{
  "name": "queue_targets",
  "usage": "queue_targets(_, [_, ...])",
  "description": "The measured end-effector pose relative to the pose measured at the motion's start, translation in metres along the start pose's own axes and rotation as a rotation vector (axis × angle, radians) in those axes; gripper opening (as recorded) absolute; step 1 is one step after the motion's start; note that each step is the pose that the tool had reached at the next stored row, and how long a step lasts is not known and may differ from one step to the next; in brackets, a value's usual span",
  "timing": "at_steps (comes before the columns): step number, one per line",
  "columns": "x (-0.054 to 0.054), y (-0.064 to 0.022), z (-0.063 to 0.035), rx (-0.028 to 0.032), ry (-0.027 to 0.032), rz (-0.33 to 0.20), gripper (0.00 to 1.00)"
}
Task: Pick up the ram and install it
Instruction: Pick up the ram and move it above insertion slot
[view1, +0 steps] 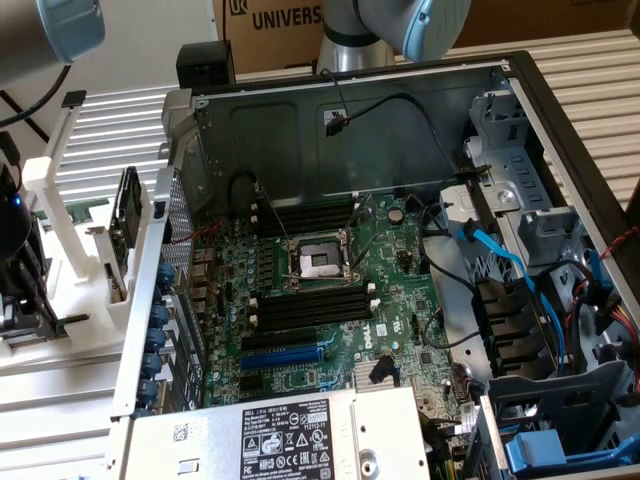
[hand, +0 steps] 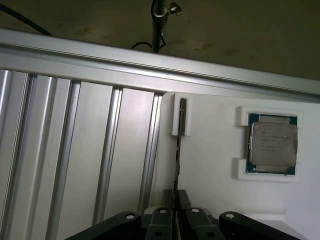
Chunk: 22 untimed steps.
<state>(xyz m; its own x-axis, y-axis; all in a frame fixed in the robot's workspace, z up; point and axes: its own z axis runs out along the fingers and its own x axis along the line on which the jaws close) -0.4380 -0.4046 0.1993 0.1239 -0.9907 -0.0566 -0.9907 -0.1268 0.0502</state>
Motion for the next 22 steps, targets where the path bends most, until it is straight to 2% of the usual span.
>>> queue_targets(11, [-0.0004, -0.0001, 0.0001, 0.0002, 0.0, 0.0, 0.17])
queue_targets(13, [-0.0005, -0.0001, 0.0, 0.0, 0.0002, 0.0, 0.13])
queue_targets(22, [-0.0007, 0.0, -0.0015, -0.0001, 0.0002, 0.0, 0.13])
